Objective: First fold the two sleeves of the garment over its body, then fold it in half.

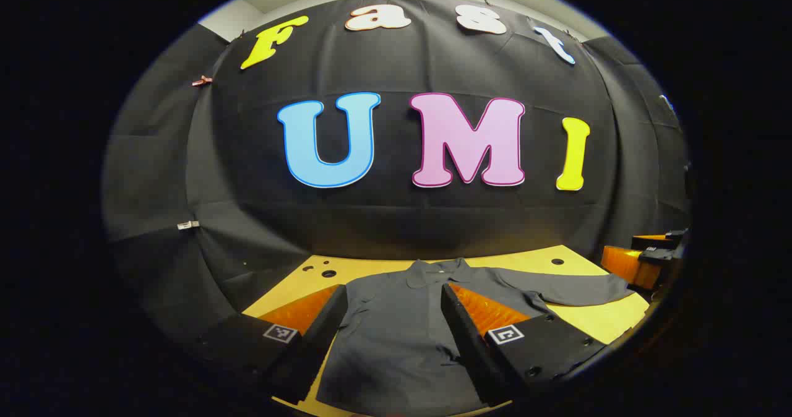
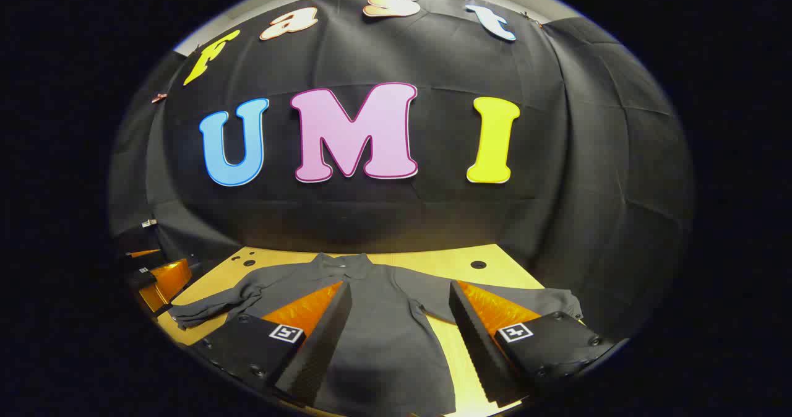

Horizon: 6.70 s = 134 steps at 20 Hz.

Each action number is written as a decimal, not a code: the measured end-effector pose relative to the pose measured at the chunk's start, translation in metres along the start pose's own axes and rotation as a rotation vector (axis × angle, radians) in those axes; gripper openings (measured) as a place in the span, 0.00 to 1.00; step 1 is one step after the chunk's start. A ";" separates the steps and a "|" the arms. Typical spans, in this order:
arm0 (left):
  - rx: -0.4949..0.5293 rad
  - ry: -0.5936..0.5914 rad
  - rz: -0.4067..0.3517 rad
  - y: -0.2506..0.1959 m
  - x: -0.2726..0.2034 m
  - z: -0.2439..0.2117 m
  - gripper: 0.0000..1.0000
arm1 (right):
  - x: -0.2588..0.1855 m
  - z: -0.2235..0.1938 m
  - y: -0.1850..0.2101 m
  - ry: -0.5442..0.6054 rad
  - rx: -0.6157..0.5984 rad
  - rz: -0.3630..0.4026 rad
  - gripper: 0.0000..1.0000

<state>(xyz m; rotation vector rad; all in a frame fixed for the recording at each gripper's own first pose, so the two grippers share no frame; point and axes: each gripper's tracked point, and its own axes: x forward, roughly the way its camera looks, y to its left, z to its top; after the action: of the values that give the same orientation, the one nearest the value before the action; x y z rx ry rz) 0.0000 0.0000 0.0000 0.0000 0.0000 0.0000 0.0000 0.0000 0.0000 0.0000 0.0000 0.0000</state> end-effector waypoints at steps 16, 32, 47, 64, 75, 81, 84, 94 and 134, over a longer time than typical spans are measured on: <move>0.008 0.047 0.071 0.004 0.026 -0.015 0.95 | 0.034 -0.010 -0.008 0.032 -0.014 0.090 0.97; 0.011 0.119 0.073 -0.007 0.037 -0.048 0.95 | 0.057 -0.064 -0.087 0.198 -0.041 -0.045 0.98; 0.011 0.228 0.084 -0.002 0.041 -0.075 0.96 | 0.107 -0.119 -0.308 0.354 0.112 -0.479 0.98; 0.073 0.284 0.007 -0.049 0.072 -0.079 0.96 | 0.157 -0.195 -0.431 0.458 0.289 -0.622 0.98; 0.054 0.310 -0.025 -0.060 0.082 -0.087 0.97 | 0.143 -0.201 -0.450 0.554 0.347 -0.589 0.71; 0.018 0.332 -0.004 -0.061 0.081 -0.091 0.97 | 0.145 -0.200 -0.438 0.588 0.318 -0.576 0.23; 0.016 0.323 0.009 -0.055 0.078 -0.089 0.97 | 0.153 -0.195 -0.426 0.584 0.270 -0.525 0.08; 0.078 0.257 0.038 -0.035 0.064 -0.069 0.97 | 0.146 -0.125 -0.406 0.526 0.202 -0.422 0.05; -0.094 0.251 0.266 0.137 -0.004 -0.103 0.97 | 0.185 0.009 0.110 0.385 -0.147 0.317 0.05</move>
<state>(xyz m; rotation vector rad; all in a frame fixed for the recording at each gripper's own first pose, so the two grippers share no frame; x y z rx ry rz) -0.0040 0.1370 -0.1031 -0.0944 0.2514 0.2661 0.1852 0.1099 0.0089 -0.1473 0.3852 0.3170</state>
